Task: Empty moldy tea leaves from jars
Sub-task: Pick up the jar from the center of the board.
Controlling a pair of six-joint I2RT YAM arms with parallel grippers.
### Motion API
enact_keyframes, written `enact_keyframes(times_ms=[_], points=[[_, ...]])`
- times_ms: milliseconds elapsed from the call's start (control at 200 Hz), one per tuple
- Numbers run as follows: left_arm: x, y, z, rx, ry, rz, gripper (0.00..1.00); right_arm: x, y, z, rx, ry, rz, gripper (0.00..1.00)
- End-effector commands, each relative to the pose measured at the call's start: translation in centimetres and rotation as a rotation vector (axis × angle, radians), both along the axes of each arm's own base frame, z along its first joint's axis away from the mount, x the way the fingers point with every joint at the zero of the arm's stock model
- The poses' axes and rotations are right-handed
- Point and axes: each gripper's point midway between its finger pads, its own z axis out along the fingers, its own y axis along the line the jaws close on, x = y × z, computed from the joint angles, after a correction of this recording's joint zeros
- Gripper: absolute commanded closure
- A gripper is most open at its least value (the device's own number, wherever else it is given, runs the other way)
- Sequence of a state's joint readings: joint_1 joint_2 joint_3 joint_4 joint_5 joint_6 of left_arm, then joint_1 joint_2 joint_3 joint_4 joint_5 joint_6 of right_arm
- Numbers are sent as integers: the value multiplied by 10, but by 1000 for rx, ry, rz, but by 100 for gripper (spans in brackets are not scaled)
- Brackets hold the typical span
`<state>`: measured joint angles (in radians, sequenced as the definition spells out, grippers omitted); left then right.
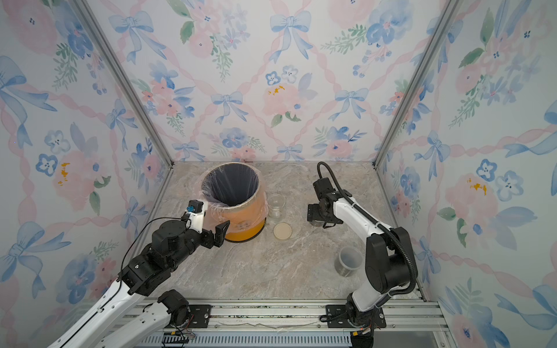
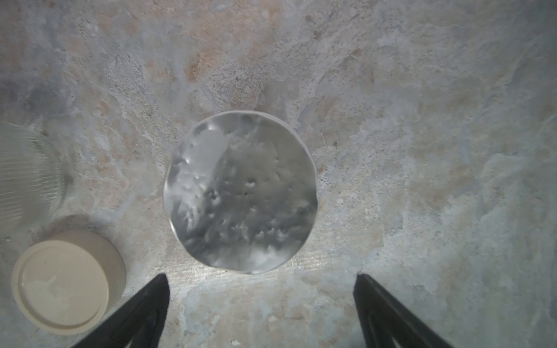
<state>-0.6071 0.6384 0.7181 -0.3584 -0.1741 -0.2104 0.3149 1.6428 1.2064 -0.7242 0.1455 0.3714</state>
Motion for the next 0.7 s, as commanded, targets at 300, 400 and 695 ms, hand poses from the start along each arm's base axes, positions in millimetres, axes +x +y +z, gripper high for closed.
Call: enact_keyframes(times_ms=[300, 400, 695], points=[[-5, -6, 3, 10, -26, -41, 2, 29, 3, -16, -43, 38, 18, 4], [-5, -6, 3, 11, -26, -42, 2, 34, 4, -19, -53, 43, 18, 4], [-5, -5, 2, 16, -29, -39, 2, 41, 4, -29, -75, 63, 22, 2]])
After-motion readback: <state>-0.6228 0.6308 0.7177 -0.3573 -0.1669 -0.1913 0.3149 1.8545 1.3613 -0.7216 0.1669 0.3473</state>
